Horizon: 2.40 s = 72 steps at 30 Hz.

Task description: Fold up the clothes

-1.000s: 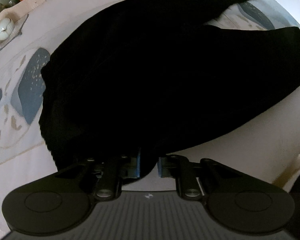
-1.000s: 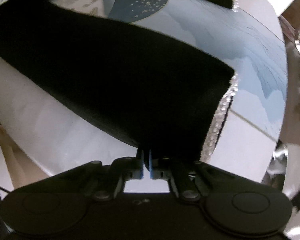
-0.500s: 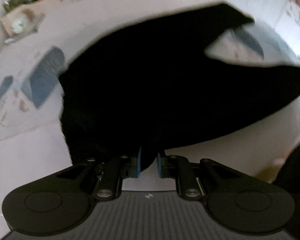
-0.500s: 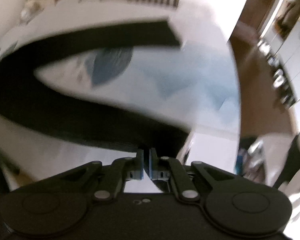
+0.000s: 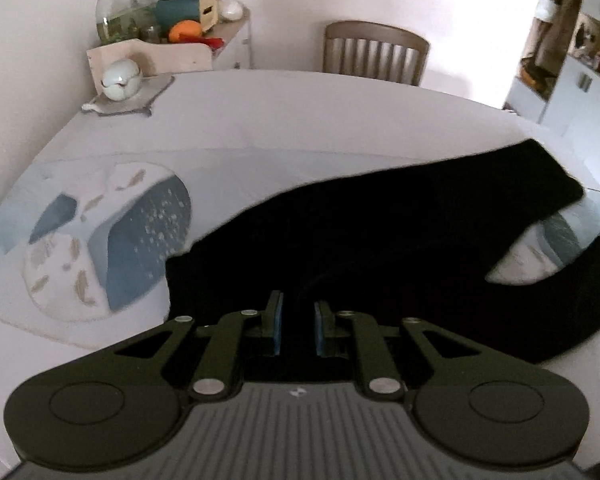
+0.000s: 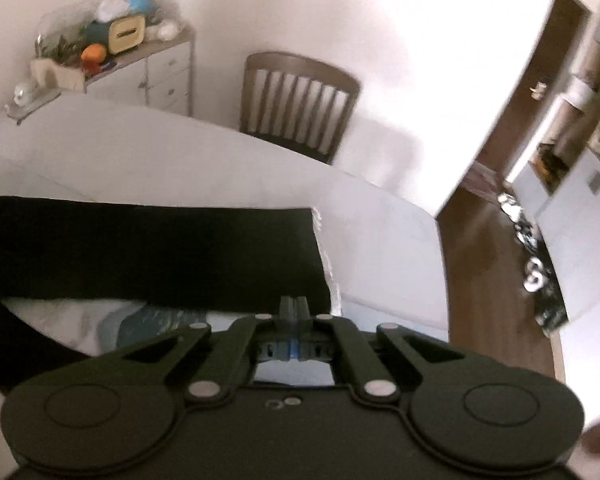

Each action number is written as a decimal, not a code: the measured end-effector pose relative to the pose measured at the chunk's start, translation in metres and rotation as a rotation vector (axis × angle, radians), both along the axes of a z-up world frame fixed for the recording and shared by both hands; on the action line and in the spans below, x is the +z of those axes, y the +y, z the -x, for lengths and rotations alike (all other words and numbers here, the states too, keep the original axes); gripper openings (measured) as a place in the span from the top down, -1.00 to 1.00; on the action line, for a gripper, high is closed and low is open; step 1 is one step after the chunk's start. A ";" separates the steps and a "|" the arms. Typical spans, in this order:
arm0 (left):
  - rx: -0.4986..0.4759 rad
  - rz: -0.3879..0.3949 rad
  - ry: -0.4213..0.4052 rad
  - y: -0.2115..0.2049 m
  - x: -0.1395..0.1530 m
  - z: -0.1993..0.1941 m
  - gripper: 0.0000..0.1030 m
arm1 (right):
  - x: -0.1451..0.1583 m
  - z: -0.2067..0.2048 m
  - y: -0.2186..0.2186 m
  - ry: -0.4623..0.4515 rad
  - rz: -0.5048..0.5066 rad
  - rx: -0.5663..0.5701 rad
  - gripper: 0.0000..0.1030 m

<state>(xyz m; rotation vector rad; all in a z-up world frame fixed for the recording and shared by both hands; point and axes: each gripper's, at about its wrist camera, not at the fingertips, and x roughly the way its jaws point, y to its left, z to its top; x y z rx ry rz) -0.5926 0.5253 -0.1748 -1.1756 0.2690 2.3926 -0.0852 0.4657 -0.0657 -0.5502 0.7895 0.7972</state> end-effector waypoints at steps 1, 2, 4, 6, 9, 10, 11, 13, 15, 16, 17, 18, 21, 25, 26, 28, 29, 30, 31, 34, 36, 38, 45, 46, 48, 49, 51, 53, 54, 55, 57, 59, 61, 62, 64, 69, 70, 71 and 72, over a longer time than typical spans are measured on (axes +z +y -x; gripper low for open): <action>0.010 0.010 -0.004 0.005 -0.001 0.007 0.72 | -0.004 -0.013 0.009 0.046 0.013 0.029 -1.00; 0.019 0.018 -0.010 0.008 -0.003 0.011 0.72 | -0.009 -0.019 0.015 0.076 0.039 0.060 -1.00; 0.027 0.042 -0.024 0.016 -0.007 0.018 0.72 | -0.026 -0.028 0.022 0.119 0.104 0.102 -1.00; 0.036 0.055 -0.037 0.019 -0.011 0.020 0.72 | -0.046 -0.036 0.021 0.176 0.153 0.113 -1.00; 0.056 0.066 -0.063 0.020 -0.016 0.022 0.72 | -0.079 -0.047 0.008 0.235 0.193 0.047 -1.00; 0.062 0.071 -0.074 0.020 -0.018 0.022 0.72 | -0.088 -0.050 0.005 0.255 0.198 0.030 -1.00; 0.066 0.078 -0.081 0.020 -0.020 0.022 0.72 | -0.096 -0.050 0.001 0.267 0.205 0.022 -1.00; 0.069 0.088 -0.090 0.021 -0.022 0.020 0.73 | -0.111 -0.050 -0.004 0.285 0.219 -0.003 -1.00; 0.069 0.099 -0.099 0.022 -0.024 0.020 0.73 | -0.125 -0.052 -0.009 0.324 0.214 -0.029 -1.00; 0.070 0.103 -0.102 0.023 -0.024 0.020 0.73 | -0.127 -0.050 -0.010 0.330 0.210 -0.040 -1.00; 0.070 0.106 -0.102 0.023 -0.024 0.020 0.73 | -0.130 -0.049 -0.011 0.336 0.206 -0.052 -1.00; 0.070 0.109 -0.102 0.024 -0.024 0.020 0.73 | -0.135 -0.049 -0.012 0.340 0.202 -0.068 -1.00; 0.069 0.115 -0.106 0.024 -0.025 0.019 0.73 | -0.144 -0.051 -0.015 0.366 0.211 -0.127 -1.00; 0.065 0.116 -0.113 0.023 -0.027 0.016 0.73 | -0.145 -0.042 -0.020 0.347 0.170 -0.165 -1.00; 0.061 0.117 -0.113 0.023 -0.027 0.015 0.73 | -0.144 -0.039 -0.021 0.338 0.163 -0.176 -1.00; 0.056 0.117 -0.112 0.022 -0.028 0.014 0.73 | -0.141 -0.031 -0.022 0.309 0.167 -0.187 -1.00; 0.054 0.116 -0.110 0.021 -0.028 0.013 0.73 | -0.139 -0.027 -0.022 0.295 0.168 -0.189 -1.00; 0.055 0.112 -0.106 0.021 -0.027 0.012 0.73 | -0.135 -0.023 -0.023 0.280 0.160 -0.189 -1.00; 0.063 0.103 -0.098 0.019 -0.026 0.010 0.73 | -0.130 -0.017 -0.024 0.257 0.149 -0.186 -1.00; 0.086 0.075 -0.073 0.014 -0.022 0.005 0.72 | -0.105 -0.003 -0.031 0.181 0.094 -0.191 -1.00; 0.101 0.056 -0.054 0.011 -0.018 0.001 0.72 | -0.084 0.008 -0.037 0.129 0.045 -0.195 -1.00; 0.113 0.034 -0.032 0.008 -0.013 -0.004 0.73 | -0.063 0.016 -0.038 0.087 -0.004 -0.196 -1.00; 0.171 -0.043 0.047 -0.006 0.016 0.002 0.75 | -0.011 0.003 -0.025 -0.041 -0.119 -0.221 -1.00; 0.174 -0.039 0.044 -0.006 0.016 0.007 0.75 | -0.009 -0.005 -0.018 -0.037 -0.116 -0.215 -1.00; 0.151 -0.029 0.009 -0.006 0.013 0.019 0.74 | -0.011 -0.022 0.000 -0.024 -0.082 -0.194 -1.00; 0.123 -0.038 -0.016 -0.005 0.012 0.020 0.74 | -0.016 -0.028 0.009 -0.025 -0.054 -0.177 -1.00; 0.058 -0.037 -0.066 -0.004 0.010 0.019 0.74 | -0.029 -0.035 0.024 -0.013 -0.011 -0.149 -1.00; -0.014 -0.025 -0.115 -0.004 0.009 0.015 0.66 | -0.038 -0.039 0.032 0.002 -0.003 -0.133 -1.00; -0.050 -0.020 -0.139 -0.004 0.008 0.012 0.44 | -0.041 -0.040 0.034 0.009 -0.001 -0.128 -1.00; -0.088 -0.010 -0.158 -0.004 0.008 0.009 0.29 | -0.045 -0.042 0.036 0.018 0.002 -0.124 -1.00; -0.177 0.035 -0.158 0.001 0.005 -0.007 -0.42 | -0.050 -0.044 0.037 0.031 0.013 -0.118 -1.00; -0.269 0.082 -0.155 0.009 0.001 -0.025 -0.46 | -0.054 -0.045 0.037 0.041 0.024 -0.114 -1.00; -0.370 0.141 -0.161 0.021 -0.009 -0.044 -0.46 | -0.056 -0.047 0.037 0.052 0.027 -0.114 -1.00; -0.426 0.169 -0.156 0.028 -0.016 -0.054 -0.46 | -0.056 -0.048 0.036 0.054 0.029 -0.115 -1.00; -0.517 0.229 -0.138 0.041 -0.028 -0.070 -0.46 | -0.055 -0.046 0.036 0.059 0.029 -0.111 -1.00; -0.606 0.308 -0.159 0.056 -0.059 -0.079 -0.46 | -0.058 -0.043 0.037 0.069 0.033 -0.110 -1.00; -0.613 0.322 -0.156 0.057 -0.063 -0.080 -0.46 | -0.059 -0.042 0.038 0.071 0.037 -0.108 -1.00; -0.620 0.337 -0.152 0.058 -0.067 -0.081 -0.46 | -0.060 -0.041 0.037 0.072 0.039 -0.106 -1.00; -0.624 0.348 -0.150 0.059 -0.070 -0.081 -0.50 | -0.061 -0.040 0.037 0.073 0.040 -0.104 -1.00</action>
